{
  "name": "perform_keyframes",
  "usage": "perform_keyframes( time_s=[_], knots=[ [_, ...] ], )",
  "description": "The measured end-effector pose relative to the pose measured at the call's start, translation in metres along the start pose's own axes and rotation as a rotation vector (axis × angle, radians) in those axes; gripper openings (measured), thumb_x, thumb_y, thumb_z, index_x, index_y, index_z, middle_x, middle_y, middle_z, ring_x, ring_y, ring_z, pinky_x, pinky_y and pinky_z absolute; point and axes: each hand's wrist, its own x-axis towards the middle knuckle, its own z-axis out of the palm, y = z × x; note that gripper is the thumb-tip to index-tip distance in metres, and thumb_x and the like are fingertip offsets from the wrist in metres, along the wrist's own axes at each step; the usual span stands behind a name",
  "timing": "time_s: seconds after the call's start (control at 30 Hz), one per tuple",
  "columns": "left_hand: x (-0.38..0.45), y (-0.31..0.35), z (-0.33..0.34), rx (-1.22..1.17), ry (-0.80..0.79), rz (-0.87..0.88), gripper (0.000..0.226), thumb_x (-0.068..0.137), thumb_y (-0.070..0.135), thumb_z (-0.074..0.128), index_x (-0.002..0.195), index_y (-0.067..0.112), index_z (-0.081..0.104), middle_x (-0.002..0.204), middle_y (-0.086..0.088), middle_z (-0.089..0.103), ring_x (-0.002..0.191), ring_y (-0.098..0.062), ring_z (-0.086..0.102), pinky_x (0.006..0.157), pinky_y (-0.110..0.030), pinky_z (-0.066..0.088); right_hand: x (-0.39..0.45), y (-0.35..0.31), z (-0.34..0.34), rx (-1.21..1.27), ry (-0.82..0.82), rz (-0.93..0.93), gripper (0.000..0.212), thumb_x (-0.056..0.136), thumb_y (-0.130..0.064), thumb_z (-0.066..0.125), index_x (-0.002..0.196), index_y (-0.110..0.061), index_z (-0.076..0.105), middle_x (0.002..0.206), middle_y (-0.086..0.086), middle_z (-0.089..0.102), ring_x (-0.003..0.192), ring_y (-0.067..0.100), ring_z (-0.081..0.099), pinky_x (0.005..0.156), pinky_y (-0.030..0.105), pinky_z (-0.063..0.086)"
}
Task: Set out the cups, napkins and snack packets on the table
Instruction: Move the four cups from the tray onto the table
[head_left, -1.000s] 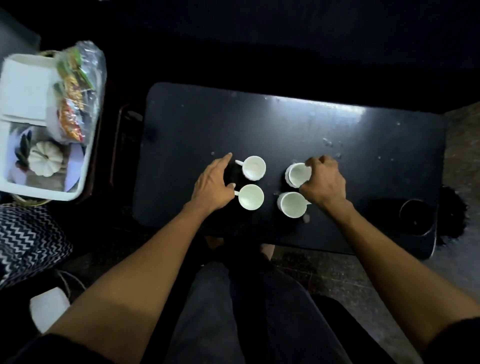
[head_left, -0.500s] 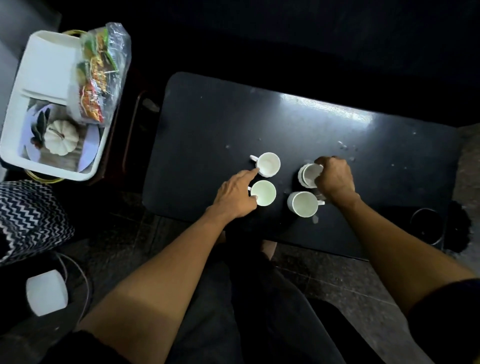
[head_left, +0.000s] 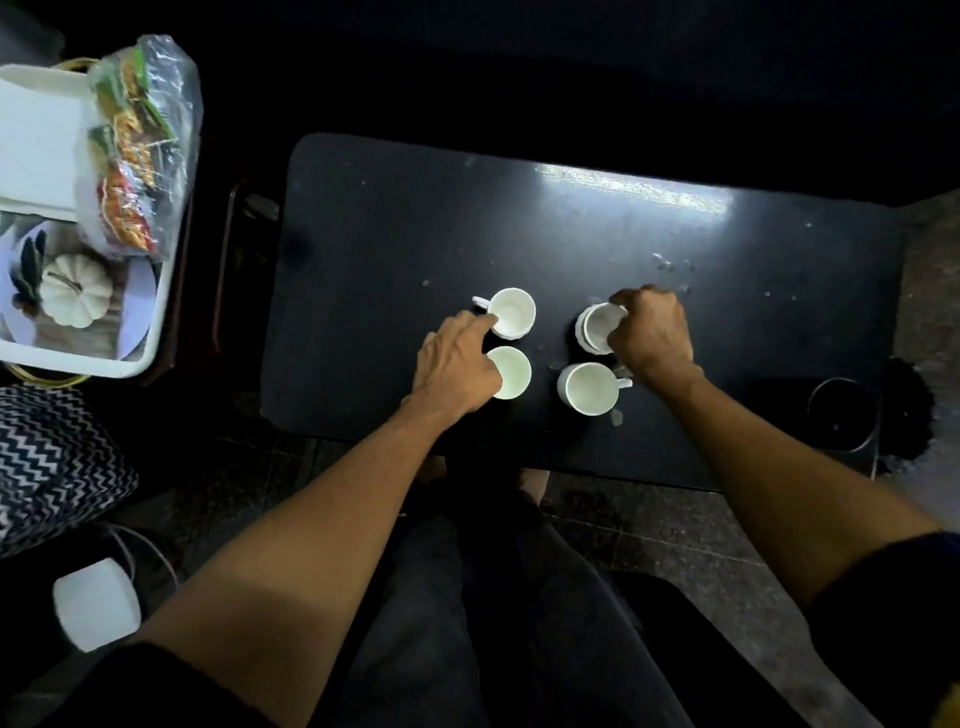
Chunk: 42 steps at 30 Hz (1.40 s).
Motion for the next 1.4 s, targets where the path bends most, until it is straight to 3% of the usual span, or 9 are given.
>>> perform_keyframes(
  time_s=[0.13, 0.3, 0.57, 1.03, 1.4],
  knots=[
    [0.014, 0.006, -0.006, 0.155, 0.088, 0.156, 0.064, 0.076, 0.002, 0.065, 0.135, 0.022, 0.054, 0.141, -0.003, 0.045, 0.126, -0.026, 0.047, 0.097, -0.042, 0.044, 0.0, 0.003, 0.0, 0.0, 0.001, -0.001, 0.051, 0.078, 0.001, 0.063, 0.127, -0.013, 0.07, 0.12, 0.022, 0.065, 0.106, 0.045, 0.063, 0.093, 0.045, 0.054],
    [0.038, 0.016, -0.01, 0.302, -0.057, 0.246, 0.09, 0.079, 0.003, 0.07, 0.157, 0.025, 0.03, 0.163, -0.006, 0.026, 0.15, -0.025, 0.025, 0.113, -0.041, 0.033, -0.006, 0.004, 0.0, 0.037, 0.04, 0.0, 0.047, 0.078, -0.006, 0.06, 0.124, -0.012, 0.071, 0.118, 0.021, 0.067, 0.102, 0.044, 0.065, 0.088, 0.043, 0.055],
    [0.051, 0.022, -0.005, 0.384, -0.102, 0.236, 0.079, 0.087, 0.018, 0.07, 0.156, 0.026, 0.032, 0.149, -0.003, 0.045, 0.131, -0.027, 0.047, 0.109, -0.041, 0.033, -0.007, 0.01, 0.003, 0.103, 0.051, 0.069, 0.041, 0.078, -0.005, 0.056, 0.114, -0.013, 0.074, 0.107, 0.02, 0.074, 0.098, 0.043, 0.067, 0.085, 0.043, 0.058],
    [0.051, 0.019, -0.002, 0.341, -0.089, 0.221, 0.078, 0.087, 0.02, 0.07, 0.155, 0.026, 0.033, 0.148, -0.004, 0.046, 0.129, -0.028, 0.049, 0.107, -0.041, 0.034, -0.005, 0.006, 0.007, 0.26, 0.104, 0.162, 0.039, 0.075, -0.005, 0.057, 0.107, -0.016, 0.078, 0.101, 0.012, 0.077, 0.092, 0.033, 0.071, 0.084, 0.036, 0.06],
    [0.05, 0.02, -0.004, 0.31, -0.088, 0.213, 0.079, 0.087, 0.02, 0.07, 0.156, 0.025, 0.032, 0.146, -0.005, 0.047, 0.129, -0.028, 0.049, 0.109, -0.041, 0.034, -0.006, 0.002, 0.005, 0.259, 0.092, 0.172, 0.045, 0.076, -0.011, 0.058, 0.119, -0.014, 0.072, 0.11, 0.014, 0.075, 0.102, 0.035, 0.069, 0.089, 0.033, 0.055]
  ],
)
